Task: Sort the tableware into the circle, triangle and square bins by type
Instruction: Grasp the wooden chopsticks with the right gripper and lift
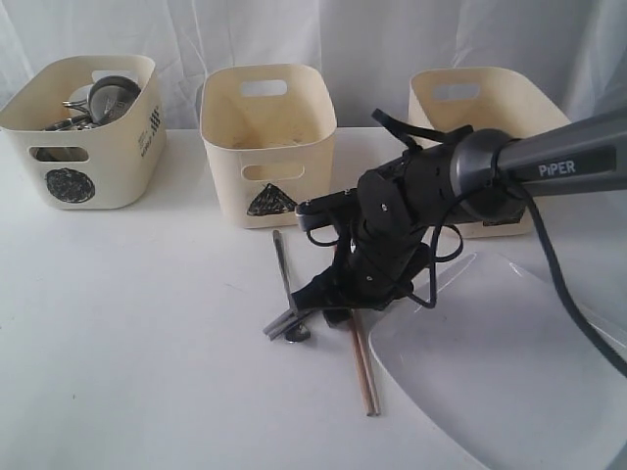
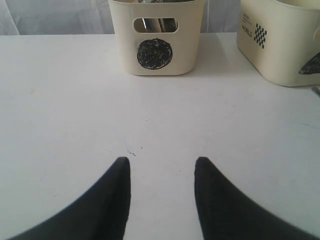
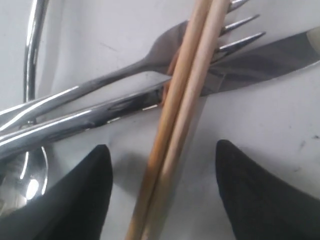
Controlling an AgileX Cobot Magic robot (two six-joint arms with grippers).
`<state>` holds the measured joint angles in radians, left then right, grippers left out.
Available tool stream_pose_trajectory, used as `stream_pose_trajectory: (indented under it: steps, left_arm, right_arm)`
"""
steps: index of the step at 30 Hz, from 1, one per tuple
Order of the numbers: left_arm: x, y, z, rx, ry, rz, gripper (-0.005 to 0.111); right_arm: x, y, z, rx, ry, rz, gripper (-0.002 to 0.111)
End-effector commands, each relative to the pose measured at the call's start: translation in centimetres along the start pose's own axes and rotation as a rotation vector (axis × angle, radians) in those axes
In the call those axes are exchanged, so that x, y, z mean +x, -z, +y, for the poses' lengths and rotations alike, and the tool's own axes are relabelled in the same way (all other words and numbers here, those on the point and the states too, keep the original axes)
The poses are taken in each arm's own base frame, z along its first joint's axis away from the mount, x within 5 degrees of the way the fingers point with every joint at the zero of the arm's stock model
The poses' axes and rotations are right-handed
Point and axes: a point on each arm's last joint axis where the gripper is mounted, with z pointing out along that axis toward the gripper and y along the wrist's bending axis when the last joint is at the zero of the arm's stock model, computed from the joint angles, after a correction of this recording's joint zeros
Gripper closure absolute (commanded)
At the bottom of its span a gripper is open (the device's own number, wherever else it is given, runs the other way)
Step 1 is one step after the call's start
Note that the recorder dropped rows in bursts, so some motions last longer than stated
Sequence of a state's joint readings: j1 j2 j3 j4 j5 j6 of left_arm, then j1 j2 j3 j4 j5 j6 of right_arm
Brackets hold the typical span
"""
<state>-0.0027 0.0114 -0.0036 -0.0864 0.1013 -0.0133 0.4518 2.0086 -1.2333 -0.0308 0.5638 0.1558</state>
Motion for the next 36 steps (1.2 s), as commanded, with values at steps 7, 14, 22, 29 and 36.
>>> stream_pose_trajectory:
  steps: [7, 14, 22, 29, 36]
  left_arm:
    - [0.1, 0.0, 0.0, 0.0, 0.015, -0.005, 0.06]
    - [0.1, 0.0, 0.0, 0.0, 0.015, -0.005, 0.06]
    - [0.1, 0.0, 0.0, 0.0, 0.015, -0.005, 0.06]
    - [0.1, 0.0, 0.0, 0.0, 0.015, -0.005, 0.06]
    - [0.1, 0.0, 0.0, 0.0, 0.015, -0.005, 0.06]
  right_arm:
    - [0.2, -1.0, 0.2, -0.002, -0.003, 0.017, 0.075]
    - [0.2, -1.0, 0.3, -0.003, -0.005, 0.017, 0.107]
    - [0.1, -0.1, 0.3, -0.008, -0.013, 0.018, 0.108]
    - [-0.7, 3.6, 0.7, -0.055, -0.039, -0.071, 0.108]
    - [-1.6, 6.9, 1.6, -0.124, -0.036, -0.197, 0.108]
